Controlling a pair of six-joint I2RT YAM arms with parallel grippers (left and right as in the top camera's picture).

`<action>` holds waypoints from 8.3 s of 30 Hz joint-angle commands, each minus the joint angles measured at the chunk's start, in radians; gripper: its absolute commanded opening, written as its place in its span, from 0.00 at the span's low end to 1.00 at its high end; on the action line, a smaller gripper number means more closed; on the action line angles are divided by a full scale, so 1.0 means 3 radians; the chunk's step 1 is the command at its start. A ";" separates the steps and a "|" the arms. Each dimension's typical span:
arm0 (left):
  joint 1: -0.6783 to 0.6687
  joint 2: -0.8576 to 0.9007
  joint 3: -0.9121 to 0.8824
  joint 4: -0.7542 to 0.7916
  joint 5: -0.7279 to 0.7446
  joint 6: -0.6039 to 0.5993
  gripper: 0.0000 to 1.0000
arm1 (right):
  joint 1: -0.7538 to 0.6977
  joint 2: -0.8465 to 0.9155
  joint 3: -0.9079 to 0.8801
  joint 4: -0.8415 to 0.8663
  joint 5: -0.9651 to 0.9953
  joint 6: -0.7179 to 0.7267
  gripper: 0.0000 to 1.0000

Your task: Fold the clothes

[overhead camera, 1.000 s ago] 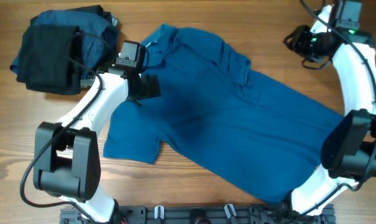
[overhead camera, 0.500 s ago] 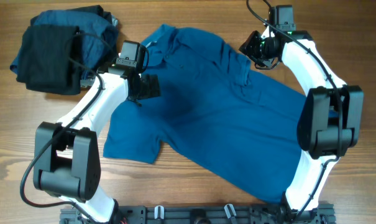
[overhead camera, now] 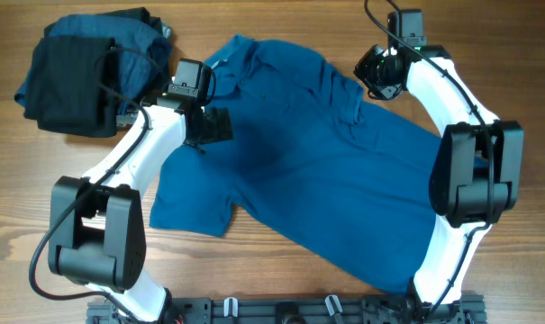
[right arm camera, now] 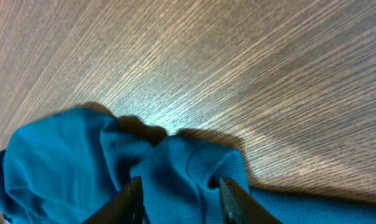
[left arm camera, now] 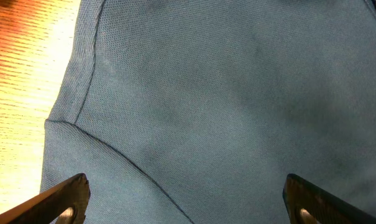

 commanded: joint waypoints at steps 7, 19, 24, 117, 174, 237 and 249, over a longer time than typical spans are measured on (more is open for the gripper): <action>0.0003 -0.0009 -0.0014 -0.0001 0.0041 0.0018 1.00 | 0.0020 0.0282 -0.0041 0.0029 -0.0025 0.0177 0.39; 0.0003 -0.0009 -0.0014 -0.0001 0.0041 0.0018 1.00 | 0.0117 0.0313 -0.0041 0.0172 -0.0094 0.0345 0.35; 0.0003 -0.0009 -0.0014 -0.0001 0.0041 0.0018 1.00 | 0.0117 0.0313 -0.0041 0.0095 0.0053 0.0338 0.34; 0.0003 -0.0009 -0.0014 -0.0001 0.0041 0.0018 1.00 | -0.0092 0.1067 0.1247 -0.0759 -0.0069 -0.2632 0.04; 0.0003 -0.0009 -0.0014 -0.0001 0.0041 0.0018 1.00 | -0.0234 0.1732 0.1656 -0.0582 0.0641 -0.2488 0.04; 0.0014 0.1217 -0.0013 0.3251 0.0628 0.0657 0.04 | -0.0797 0.0043 0.2407 -0.1612 0.0440 -0.2453 1.00; 0.0229 0.1366 -0.0013 0.2270 0.0004 0.0437 0.04 | -0.0799 0.0043 0.2407 -0.1612 0.0440 -0.2453 1.00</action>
